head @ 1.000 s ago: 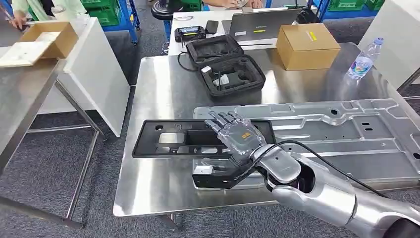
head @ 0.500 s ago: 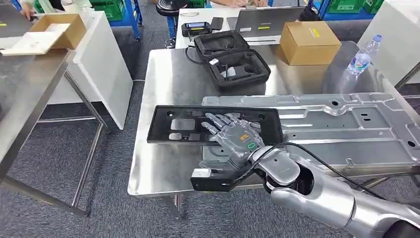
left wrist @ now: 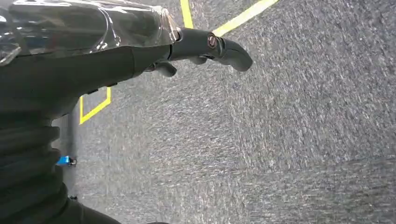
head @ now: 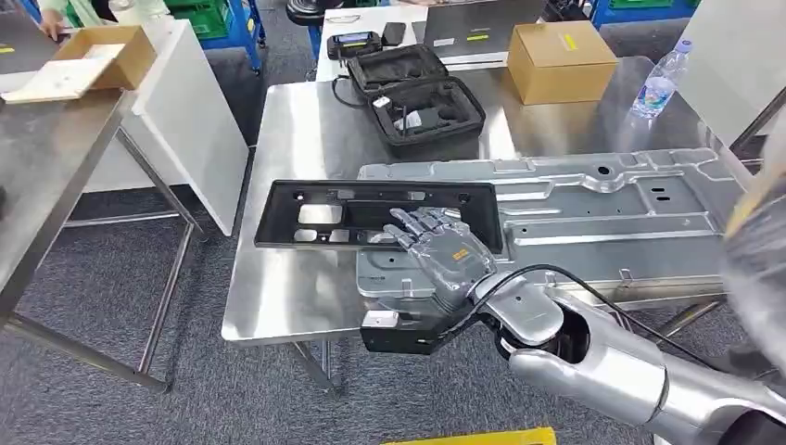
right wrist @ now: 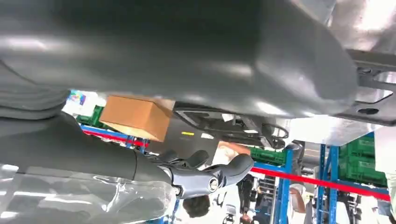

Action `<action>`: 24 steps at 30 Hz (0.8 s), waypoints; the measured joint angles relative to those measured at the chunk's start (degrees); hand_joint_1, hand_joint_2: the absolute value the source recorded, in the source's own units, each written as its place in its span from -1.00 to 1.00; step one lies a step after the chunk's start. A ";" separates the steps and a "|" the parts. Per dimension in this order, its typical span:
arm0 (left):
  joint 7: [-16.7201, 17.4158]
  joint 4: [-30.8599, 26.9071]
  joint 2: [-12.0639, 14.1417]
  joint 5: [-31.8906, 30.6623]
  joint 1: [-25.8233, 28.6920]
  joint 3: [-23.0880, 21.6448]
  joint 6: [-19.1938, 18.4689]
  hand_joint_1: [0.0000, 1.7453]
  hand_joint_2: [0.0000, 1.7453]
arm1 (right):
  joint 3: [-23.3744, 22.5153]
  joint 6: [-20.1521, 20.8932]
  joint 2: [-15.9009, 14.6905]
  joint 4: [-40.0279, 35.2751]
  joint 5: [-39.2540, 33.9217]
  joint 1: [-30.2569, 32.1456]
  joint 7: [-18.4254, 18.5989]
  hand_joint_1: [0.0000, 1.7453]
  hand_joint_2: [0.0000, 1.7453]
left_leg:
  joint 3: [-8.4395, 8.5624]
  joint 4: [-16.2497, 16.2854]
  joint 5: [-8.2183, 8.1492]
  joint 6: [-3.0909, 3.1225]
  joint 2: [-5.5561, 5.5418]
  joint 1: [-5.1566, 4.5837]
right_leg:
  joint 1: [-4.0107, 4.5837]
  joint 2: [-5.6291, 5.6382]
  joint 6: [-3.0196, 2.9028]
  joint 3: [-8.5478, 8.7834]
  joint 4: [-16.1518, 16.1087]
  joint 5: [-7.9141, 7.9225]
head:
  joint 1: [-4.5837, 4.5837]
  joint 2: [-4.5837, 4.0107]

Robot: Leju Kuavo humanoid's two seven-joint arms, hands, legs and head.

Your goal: Take the parts from the cabinet and place them on the table.

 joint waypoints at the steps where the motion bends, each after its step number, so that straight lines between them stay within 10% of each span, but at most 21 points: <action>1: -0.11 0.00 0.02 -0.02 -0.09 0.09 -0.02 -1.00 1.00 | -0.08 0.00 -0.02 -0.02 0.02 -0.03 0.00 -1.00 -1.00 | 3.28 -5.28 1.30 0.86 -0.07 -0.43 | 0.01 0.00 0.02 -0.09 -0.01 0.25 | 0.00 -0.02; 2: -0.24 0.00 0.35 -0.04 -0.14 0.15 -0.04 -1.00 1.00 | -0.20 0.00 -0.02 -0.04 0.07 -0.10 0.00 -1.00 -1.00 | 5.21 -8.68 1.01 1.90 0.08 -0.90 | 0.27 -0.01 0.32 -0.44 0.01 0.53 | 0.04 -0.02; 6: -0.41 0.00 0.50 -0.07 -0.13 0.20 -0.17 -1.00 1.00 | -0.70 -0.02 -0.31 -0.53 0.13 -0.16 0.20 -1.00 -1.00 | 4.47 -9.91 2.87 2.45 0.18 -1.19 | -0.25 -0.06 1.65 -1.03 -0.41 2.22 | 0.00 -0.02; 10: -0.44 0.00 0.35 -0.18 -0.43 0.24 -0.33 -1.00 1.00 | -1.81 0.00 -1.49 -1.33 -0.30 -0.79 0.61 -1.00 -1.00 | 3.03 -10.69 5.02 2.81 0.57 -0.44 | -0.37 0.04 2.31 -5.94 12.58 -8.17 | 0.17 -0.02; 12: -0.46 0.00 0.26 -0.22 -0.40 0.26 -0.44 -1.00 1.00 | -2.07 0.00 -2.10 -1.70 -0.81 -0.77 0.74 -1.00 -1.00 | 1.82 -10.38 5.80 2.53 0.58 -0.31 | -0.72 0.01 2.92 -7.49 19.36 -10.04 | 0.17 -0.02; 16: -0.61 0.00 0.20 -0.22 -0.48 0.44 -0.74 -1.00 1.00 | -3.17 -0.02 -2.77 -2.71 -1.20 -0.96 1.00 -1.00 -1.00 | -0.77 -8.47 6.53 1.49 0.58 0.53 | -2.01 -0.01 4.48 2.58 5.83 -3.80 | 0.20 -0.02; 17: -0.63 0.00 0.44 -0.22 -0.45 0.68 -0.76 -1.00 1.00 | -3.30 -0.04 -2.84 -2.95 -1.20 -1.31 1.03 -1.00 -1.00 | -1.89 -7.39 6.48 1.13 0.51 0.28 | -2.17 0.10 5.04 5.11 1.77 -4.70 | 0.35 -0.02; 22: -0.83 0.00 0.35 -0.02 0.07 0.74 -0.87 -1.00 1.00 | -3.56 -0.26 -2.99 -3.52 -1.14 -1.24 1.05 -1.00 -1.00 | -4.19 -6.14 7.49 -0.61 0.42 1.14 | -1.29 -0.05 1.66 2.43 1.70 -3.36 | 0.15 -0.02; 24: -1.02 0.00 0.13 -0.04 -0.02 0.74 -1.01 -1.00 1.00 | -3.69 -0.46 -3.02 -3.56 -1.09 -1.17 0.77 -1.00 -1.00 | -6.38 -0.09 0.99 -1.07 0.41 1.21 | -1.15 -0.08 0.78 0.98 1.72 -2.20 | 0.09 -0.02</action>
